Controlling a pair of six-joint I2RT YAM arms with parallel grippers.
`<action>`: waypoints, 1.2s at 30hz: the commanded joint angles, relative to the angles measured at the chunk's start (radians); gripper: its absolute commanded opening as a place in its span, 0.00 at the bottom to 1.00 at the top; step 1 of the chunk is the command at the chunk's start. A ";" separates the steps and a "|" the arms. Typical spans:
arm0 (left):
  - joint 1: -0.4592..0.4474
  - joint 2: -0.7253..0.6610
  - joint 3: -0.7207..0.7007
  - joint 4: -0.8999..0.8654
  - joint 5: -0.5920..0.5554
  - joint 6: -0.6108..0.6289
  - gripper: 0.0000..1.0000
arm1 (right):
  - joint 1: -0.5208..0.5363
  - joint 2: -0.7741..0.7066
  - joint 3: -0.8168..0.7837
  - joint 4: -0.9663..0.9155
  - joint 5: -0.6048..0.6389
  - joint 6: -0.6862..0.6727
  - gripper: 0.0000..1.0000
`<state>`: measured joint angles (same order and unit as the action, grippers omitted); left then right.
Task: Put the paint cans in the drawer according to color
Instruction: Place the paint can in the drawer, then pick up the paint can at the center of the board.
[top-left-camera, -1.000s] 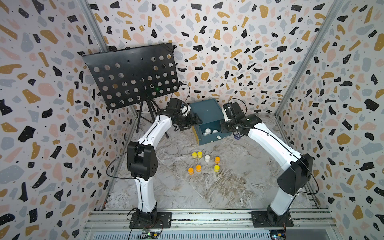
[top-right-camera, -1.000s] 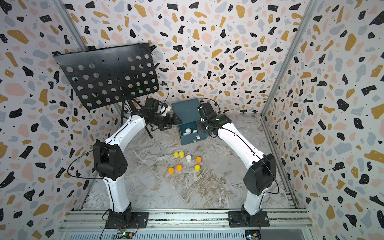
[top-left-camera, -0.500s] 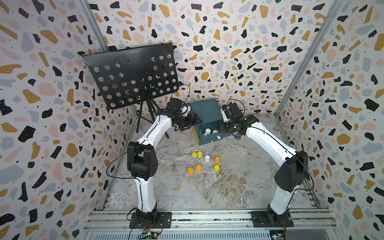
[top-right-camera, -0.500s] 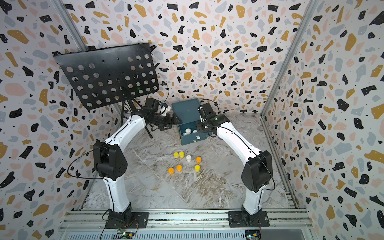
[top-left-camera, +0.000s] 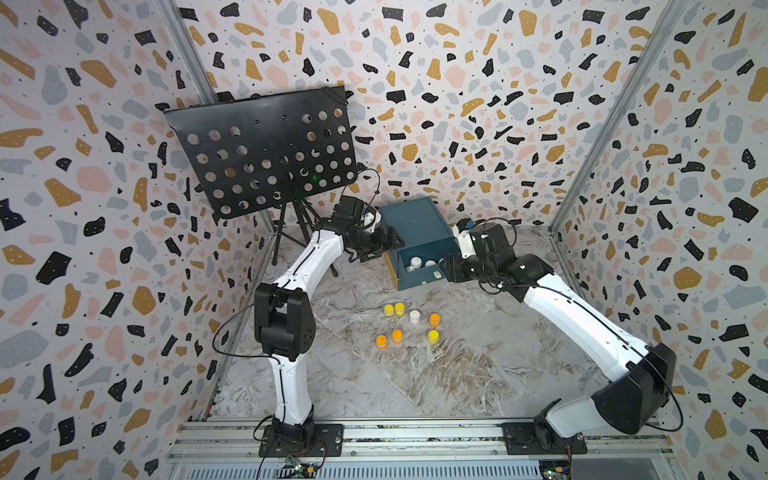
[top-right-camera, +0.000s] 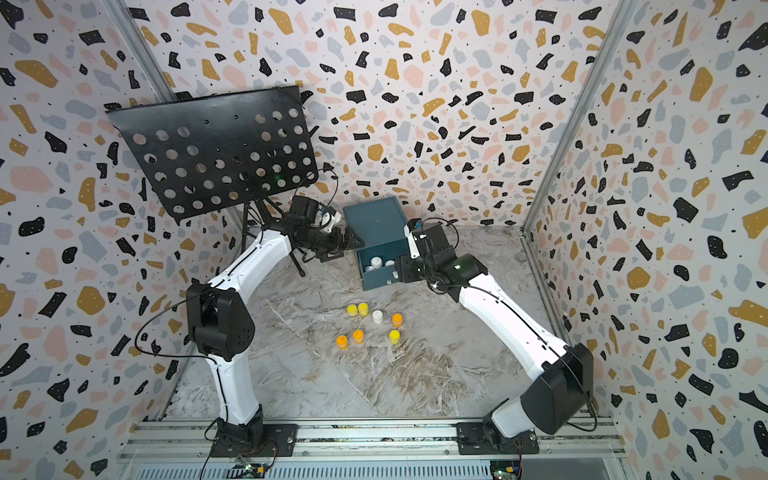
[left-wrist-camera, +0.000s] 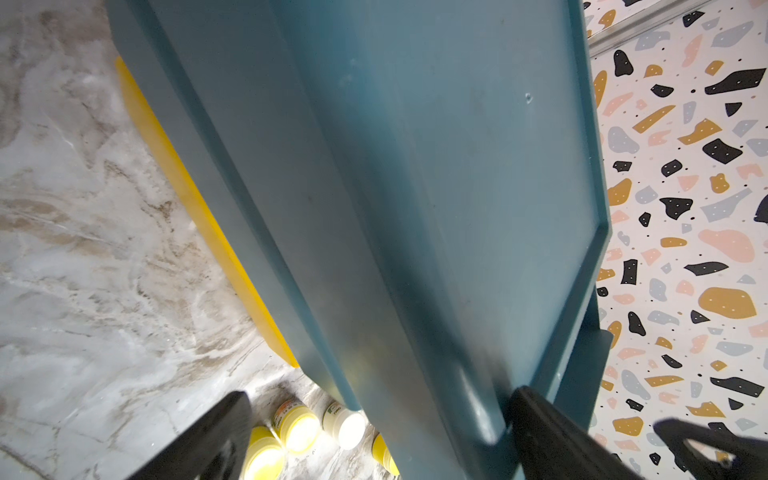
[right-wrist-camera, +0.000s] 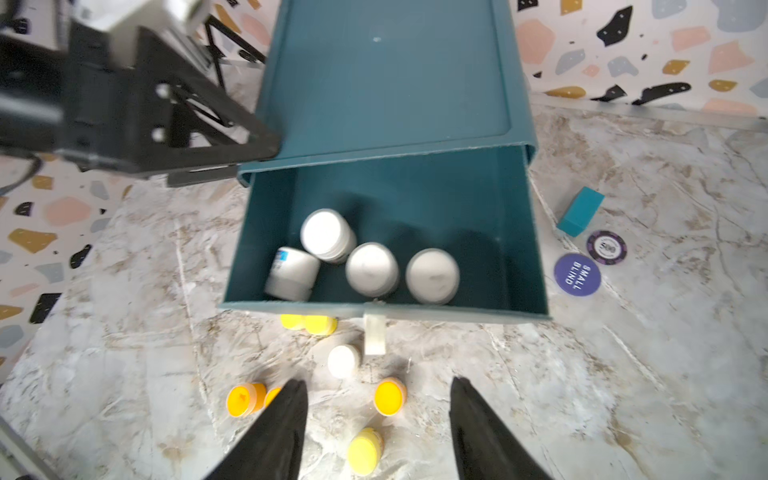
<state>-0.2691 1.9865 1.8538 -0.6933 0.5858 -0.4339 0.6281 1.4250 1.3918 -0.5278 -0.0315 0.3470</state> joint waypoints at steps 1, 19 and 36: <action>0.006 0.017 -0.014 -0.038 -0.022 0.017 1.00 | 0.047 -0.038 -0.076 0.079 -0.023 -0.019 0.60; 0.006 0.014 -0.011 -0.040 -0.014 0.017 1.00 | 0.200 0.220 -0.320 0.434 0.094 0.118 0.68; 0.011 0.015 -0.011 -0.037 -0.001 0.015 1.00 | 0.201 0.381 -0.281 0.475 0.168 0.152 0.69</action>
<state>-0.2634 1.9865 1.8538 -0.6933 0.5949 -0.4339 0.8261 1.8103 1.0710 -0.0837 0.1047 0.4820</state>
